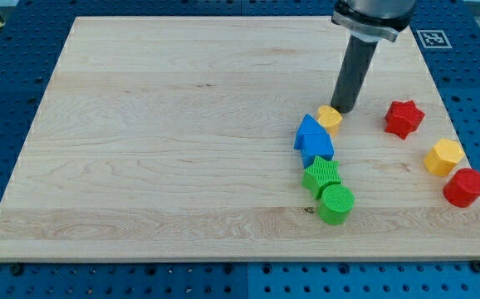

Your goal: Place the red star right to the yellow heart

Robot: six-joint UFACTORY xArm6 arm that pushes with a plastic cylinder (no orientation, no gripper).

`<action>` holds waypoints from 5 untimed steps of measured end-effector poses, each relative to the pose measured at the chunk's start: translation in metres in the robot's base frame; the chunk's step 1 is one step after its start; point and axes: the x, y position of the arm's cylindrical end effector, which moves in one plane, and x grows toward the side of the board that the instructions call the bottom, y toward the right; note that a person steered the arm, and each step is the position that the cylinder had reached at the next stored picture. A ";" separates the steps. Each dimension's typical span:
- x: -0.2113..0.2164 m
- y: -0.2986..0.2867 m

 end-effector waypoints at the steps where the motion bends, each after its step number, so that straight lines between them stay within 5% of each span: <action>1: -0.028 0.000; 5: -0.035 0.079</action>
